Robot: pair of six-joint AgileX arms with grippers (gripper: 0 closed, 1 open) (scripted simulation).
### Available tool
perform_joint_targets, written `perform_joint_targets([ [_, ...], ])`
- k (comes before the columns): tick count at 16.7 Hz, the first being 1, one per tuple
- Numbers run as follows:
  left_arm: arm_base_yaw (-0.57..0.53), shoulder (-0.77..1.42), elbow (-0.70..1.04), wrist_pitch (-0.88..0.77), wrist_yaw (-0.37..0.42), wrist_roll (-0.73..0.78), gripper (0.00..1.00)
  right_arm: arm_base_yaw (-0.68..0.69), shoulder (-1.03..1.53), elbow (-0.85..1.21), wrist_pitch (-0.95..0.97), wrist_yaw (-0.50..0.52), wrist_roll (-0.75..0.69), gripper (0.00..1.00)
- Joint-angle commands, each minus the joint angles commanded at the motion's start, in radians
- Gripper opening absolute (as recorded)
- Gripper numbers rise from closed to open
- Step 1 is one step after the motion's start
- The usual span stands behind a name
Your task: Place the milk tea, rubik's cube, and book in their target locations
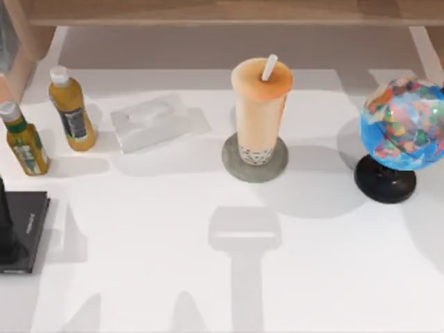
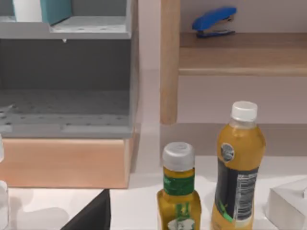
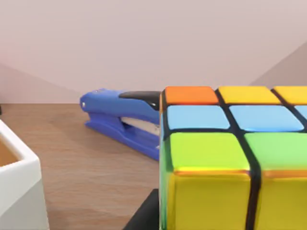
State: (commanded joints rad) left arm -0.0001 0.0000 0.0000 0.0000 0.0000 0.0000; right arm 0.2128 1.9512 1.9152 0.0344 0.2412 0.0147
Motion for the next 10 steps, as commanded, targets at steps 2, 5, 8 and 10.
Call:
perform_joint_targets([
  [2, 0.000, 0.000, 0.000, 0.000, 0.000, 0.000, 1.00, 0.000, 0.000, 0.000, 0.000, 0.000, 0.000, 0.08],
  [5, 0.000, 0.000, 0.000, 0.000, 0.000, 0.000, 1.00, 0.000, 0.000, 0.000, 0.000, 0.000, 0.000, 0.30],
  [8, 0.000, 0.000, 0.000, 0.000, 0.000, 0.000, 1.00, 0.000, 0.000, 0.000, 0.000, 0.000, 0.000, 0.53],
  [10, 0.000, 0.000, 0.000, 0.000, 0.000, 0.000, 1.00, 0.000, 0.000, 0.000, 0.000, 0.000, 0.000, 0.68],
])
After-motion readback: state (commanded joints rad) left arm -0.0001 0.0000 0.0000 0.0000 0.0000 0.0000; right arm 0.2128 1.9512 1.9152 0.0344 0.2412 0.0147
